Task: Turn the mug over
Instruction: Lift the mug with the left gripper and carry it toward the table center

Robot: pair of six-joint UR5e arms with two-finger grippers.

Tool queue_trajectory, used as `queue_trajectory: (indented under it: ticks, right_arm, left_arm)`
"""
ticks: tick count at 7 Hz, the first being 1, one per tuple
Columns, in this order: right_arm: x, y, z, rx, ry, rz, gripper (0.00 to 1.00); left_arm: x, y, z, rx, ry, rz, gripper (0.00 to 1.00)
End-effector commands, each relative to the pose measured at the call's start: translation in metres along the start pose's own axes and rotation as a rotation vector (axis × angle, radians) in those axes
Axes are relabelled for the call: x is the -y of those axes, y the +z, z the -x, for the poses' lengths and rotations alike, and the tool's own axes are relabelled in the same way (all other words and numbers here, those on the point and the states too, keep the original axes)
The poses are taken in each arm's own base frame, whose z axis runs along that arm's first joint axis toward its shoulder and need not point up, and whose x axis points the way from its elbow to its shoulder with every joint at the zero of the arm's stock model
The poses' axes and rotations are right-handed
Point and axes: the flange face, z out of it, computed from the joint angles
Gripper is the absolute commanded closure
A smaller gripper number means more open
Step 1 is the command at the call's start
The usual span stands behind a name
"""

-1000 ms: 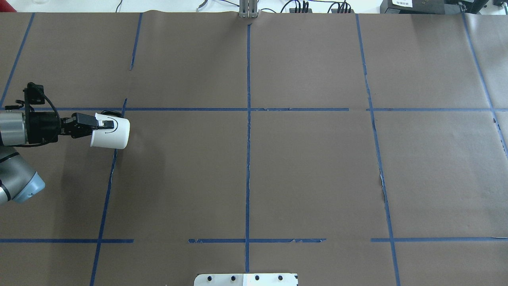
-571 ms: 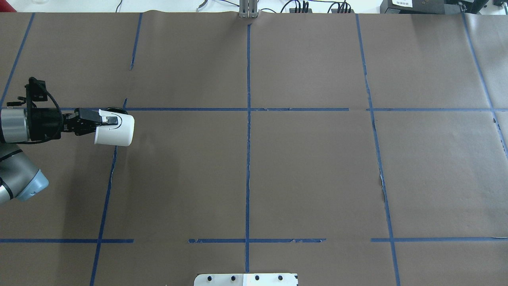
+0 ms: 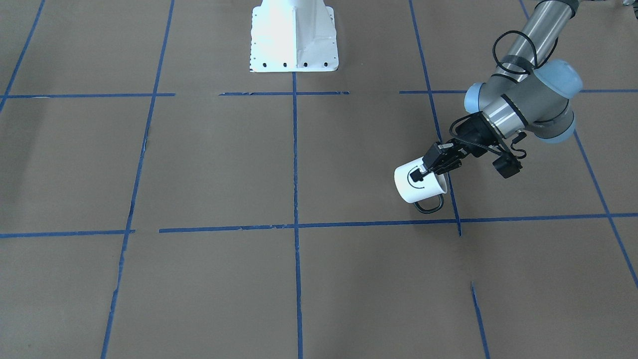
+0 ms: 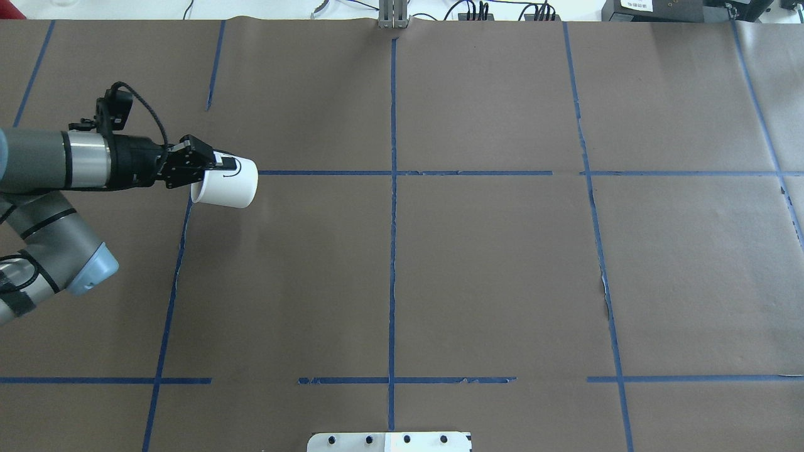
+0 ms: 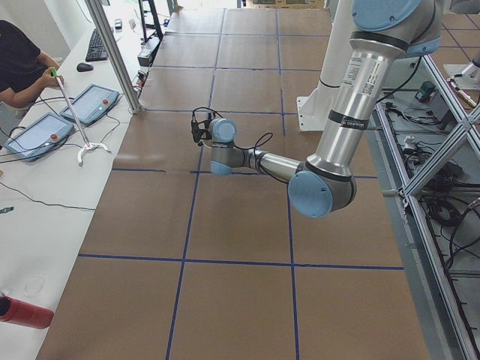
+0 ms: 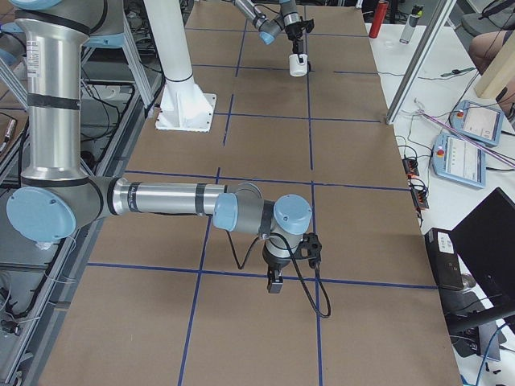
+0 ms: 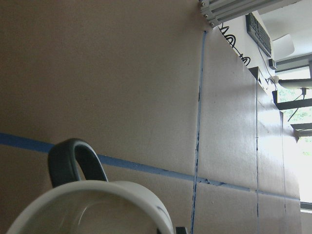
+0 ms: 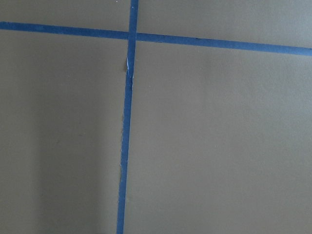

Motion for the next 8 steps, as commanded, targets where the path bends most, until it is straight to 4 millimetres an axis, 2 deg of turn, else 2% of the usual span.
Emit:
queue_trajectory:
  ticks: [1,2,3,4,5,7,8]
  right_arm:
    - [0.000,0.000,0.000,0.000,0.000,0.000,0.00]
    - [0.000,0.000,0.000,0.000,0.000,0.000,0.00]
    - [0.000,0.000,0.000,0.000,0.000,0.000,0.00]
    - [0.000,0.000,0.000,0.000,0.000,0.000,0.00]
    - [0.000,0.000,0.000,0.000,0.000,0.000,0.00]
    - [0.000,0.000,0.000,0.000,0.000,0.000,0.00]
    - [0.000,0.000,0.000,0.000,0.000,0.000,0.00]
  left_arm:
    - [-0.013,0.063,-0.066,0.152,-0.058,-0.037,1.00]
    - [-0.023,0.089,-0.106,0.234,-0.072,-0.081,1.00]
    - [-0.049,0.118,-0.143,0.342,-0.082,-0.125,1.00]
    - [-0.082,0.153,-0.164,0.460,-0.062,-0.163,1.00]
    - [-0.105,0.173,-0.188,0.561,-0.055,-0.189,1.00]
    - [-0.167,0.210,-0.230,0.727,-0.047,-0.148,1.00]
    - [-0.178,0.236,-0.247,0.785,-0.034,-0.168,1.00]
